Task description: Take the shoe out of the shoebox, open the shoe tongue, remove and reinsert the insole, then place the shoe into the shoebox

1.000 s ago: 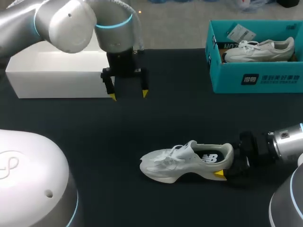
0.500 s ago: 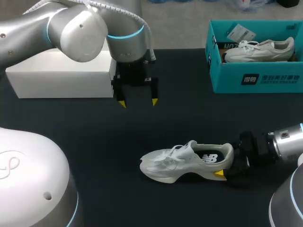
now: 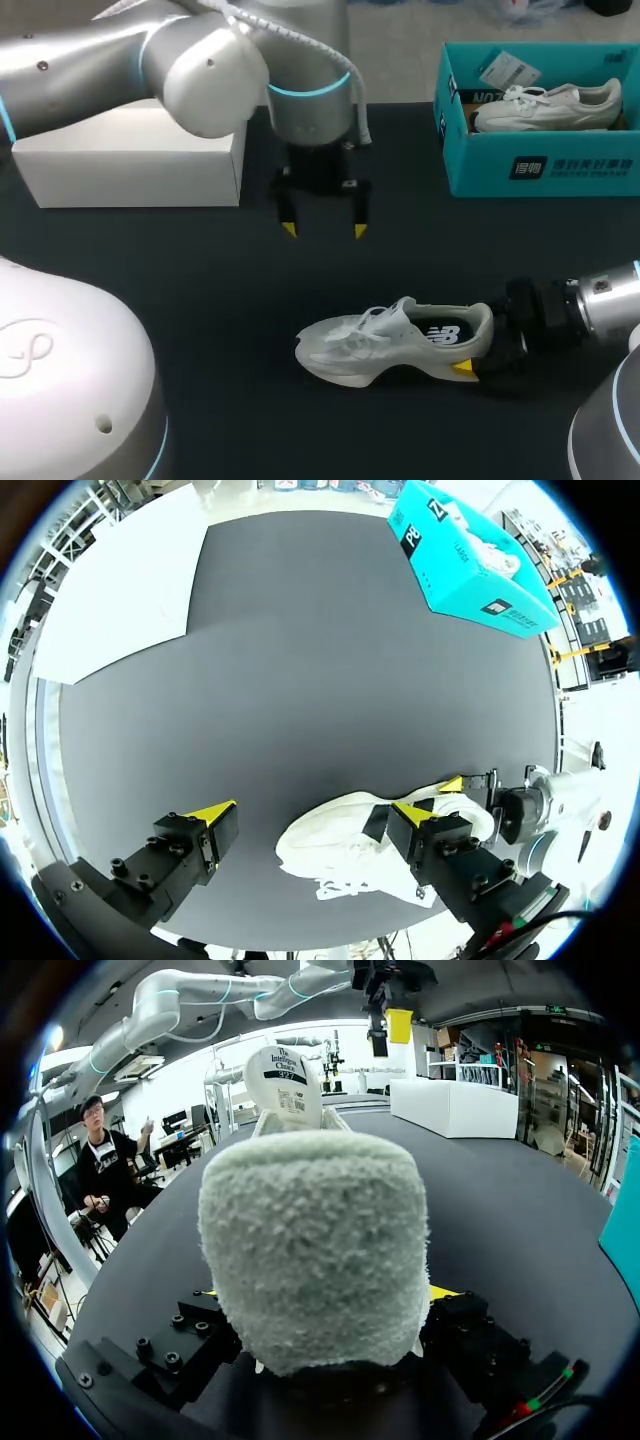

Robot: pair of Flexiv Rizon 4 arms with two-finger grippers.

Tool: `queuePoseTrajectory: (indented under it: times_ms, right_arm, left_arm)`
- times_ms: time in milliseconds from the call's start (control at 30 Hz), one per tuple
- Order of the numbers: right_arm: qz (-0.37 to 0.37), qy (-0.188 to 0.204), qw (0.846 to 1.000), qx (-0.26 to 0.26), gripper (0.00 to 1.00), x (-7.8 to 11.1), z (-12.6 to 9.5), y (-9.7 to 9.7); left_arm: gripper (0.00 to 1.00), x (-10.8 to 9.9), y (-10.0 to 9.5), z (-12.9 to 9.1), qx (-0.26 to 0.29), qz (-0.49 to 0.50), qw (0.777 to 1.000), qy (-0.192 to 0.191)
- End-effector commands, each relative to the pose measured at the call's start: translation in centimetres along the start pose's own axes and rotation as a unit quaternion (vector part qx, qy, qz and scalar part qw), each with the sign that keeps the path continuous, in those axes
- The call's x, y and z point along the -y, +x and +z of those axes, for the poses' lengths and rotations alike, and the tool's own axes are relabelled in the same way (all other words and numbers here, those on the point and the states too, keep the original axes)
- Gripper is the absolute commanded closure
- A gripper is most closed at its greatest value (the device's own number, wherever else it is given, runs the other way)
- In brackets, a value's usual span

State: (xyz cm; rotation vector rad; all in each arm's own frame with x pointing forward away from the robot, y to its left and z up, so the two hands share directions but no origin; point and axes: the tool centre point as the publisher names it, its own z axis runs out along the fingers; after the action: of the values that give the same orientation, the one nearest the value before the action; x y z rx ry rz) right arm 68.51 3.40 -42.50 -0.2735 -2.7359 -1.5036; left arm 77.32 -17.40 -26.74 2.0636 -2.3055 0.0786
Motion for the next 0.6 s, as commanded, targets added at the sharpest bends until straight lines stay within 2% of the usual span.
queuePoseTrajectory:
  times_ms: [33,267,600]
  right_arm:
    - [0.000,0.001,1.000,0.002,1.00,0.0,0.0,0.1]
    - [0.000,0.001,1.000,0.002,1.00,0.0,0.0,0.1]
    - [0.000,0.001,1.000,0.002,1.00,0.0,0.0,0.1]
  left_arm:
    - [0.00,-1.9,4.1,-0.4,0.030,-0.001,0.999,0.020]
    - [0.00,-4.9,6.4,0.1,0.040,0.016,0.999,0.022]
    - [0.00,-8.0,7.6,1.6,0.025,0.027,0.999,0.020]
